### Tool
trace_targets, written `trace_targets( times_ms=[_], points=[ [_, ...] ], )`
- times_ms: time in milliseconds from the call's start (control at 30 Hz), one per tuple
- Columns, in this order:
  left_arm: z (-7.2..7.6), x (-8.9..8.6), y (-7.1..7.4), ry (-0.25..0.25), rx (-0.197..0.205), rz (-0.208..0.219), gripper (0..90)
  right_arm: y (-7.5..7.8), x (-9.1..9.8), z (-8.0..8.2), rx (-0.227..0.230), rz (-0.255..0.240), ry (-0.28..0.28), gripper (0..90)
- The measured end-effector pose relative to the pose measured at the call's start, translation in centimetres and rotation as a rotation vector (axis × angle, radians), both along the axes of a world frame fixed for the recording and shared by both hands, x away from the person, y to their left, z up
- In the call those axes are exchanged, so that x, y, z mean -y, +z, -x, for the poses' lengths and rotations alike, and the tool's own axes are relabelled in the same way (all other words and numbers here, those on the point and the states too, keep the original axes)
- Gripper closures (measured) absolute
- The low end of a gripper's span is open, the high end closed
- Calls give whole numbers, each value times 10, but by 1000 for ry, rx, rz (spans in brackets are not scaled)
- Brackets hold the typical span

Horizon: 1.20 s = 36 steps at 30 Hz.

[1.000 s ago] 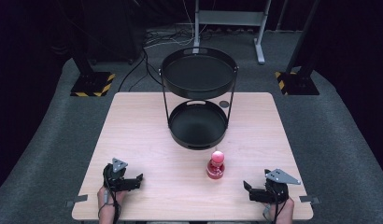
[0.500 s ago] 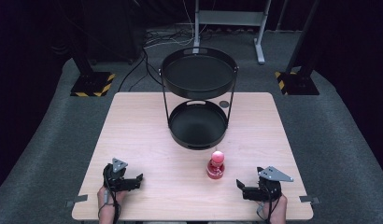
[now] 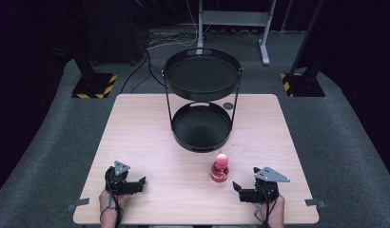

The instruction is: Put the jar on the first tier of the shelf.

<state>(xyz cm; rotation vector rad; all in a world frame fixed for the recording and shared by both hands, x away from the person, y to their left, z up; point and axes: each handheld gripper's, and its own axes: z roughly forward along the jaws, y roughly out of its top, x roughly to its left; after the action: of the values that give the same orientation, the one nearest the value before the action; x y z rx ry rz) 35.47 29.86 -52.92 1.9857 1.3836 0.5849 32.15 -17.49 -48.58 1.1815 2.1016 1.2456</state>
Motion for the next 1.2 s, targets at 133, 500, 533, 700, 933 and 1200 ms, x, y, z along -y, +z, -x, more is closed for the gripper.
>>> trace_targets(
  times_ms=[133, 500, 533, 700, 933, 1200],
  points=[
    [0, 0, 0, 0, 0, -1, 35, 1, -7, -3, 2, -5, 10, 11],
    [0, 0, 0, -1, 0, -1, 36, 7, -21, -7, 6, -23, 40, 10],
    [0, 0, 0, -2, 0, -1, 36, 8, -22, -7, 6, -21, 39, 10],
    [0, 0, 0, -1, 0, -1, 36, 12, -26, -9, 15, -37, 46, 10],
    [0, 0, 0, -1, 0, -1, 36, 15, -35, -15, 15, -39, 56, 9],
    [0, 0, 0, -1, 0, 1, 36, 19, -47, -22, 22, -43, 69, 9]
  ],
)
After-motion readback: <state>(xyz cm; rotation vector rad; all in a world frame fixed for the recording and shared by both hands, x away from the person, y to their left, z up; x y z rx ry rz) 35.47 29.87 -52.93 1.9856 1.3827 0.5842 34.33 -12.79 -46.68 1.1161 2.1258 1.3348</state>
